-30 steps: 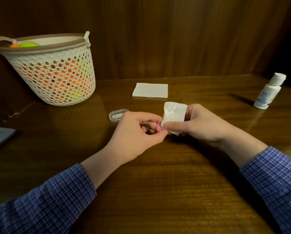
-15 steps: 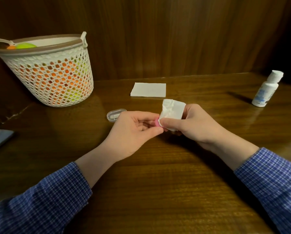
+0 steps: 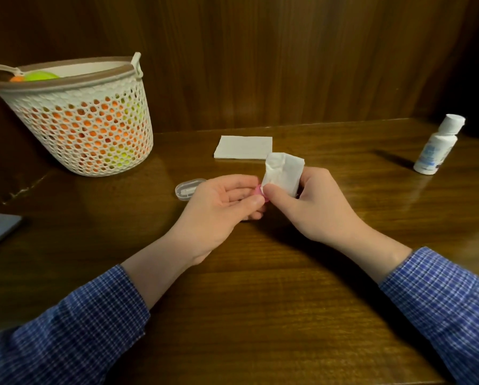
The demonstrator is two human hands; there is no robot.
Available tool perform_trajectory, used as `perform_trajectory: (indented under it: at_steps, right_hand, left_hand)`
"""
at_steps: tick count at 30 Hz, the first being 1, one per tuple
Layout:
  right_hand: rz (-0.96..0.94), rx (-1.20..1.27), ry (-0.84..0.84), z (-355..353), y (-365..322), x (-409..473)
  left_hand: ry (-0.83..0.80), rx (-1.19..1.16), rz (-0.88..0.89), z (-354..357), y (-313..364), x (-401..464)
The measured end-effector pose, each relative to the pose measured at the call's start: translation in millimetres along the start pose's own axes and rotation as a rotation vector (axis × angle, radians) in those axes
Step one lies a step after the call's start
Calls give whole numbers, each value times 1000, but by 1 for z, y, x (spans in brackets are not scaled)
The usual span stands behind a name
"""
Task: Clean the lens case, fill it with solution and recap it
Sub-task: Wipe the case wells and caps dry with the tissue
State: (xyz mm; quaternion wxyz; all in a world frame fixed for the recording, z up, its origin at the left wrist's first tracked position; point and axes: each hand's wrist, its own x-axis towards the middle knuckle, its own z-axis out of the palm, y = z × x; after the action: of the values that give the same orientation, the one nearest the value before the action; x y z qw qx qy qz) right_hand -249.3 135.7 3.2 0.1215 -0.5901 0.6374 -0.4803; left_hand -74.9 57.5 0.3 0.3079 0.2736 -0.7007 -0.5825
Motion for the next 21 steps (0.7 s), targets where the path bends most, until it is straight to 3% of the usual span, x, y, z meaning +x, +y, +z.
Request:
perform_trajectory:
  at_steps: [5,9,14,18,21]
  right_hand:
    - [-21,-29,14,3,1,-2]
    - [-152,-75,53,2,3,-5]
    - [-252,-73,-24,-4,-1,-4]
    - [-241,-101,-87,-6,-1,-4]
    - [-153,-40,-23,-3,1,-2]
  left_hand:
    - [-31,-63,-75,-2,1,0]
    - [-160,-162,-151,-6,1,0]
    - [-269,-316,-264,-10,4,0]
    - [-313,-364,-286,-8,6,1]
    - [-256,-331,-212,-6,9,2]
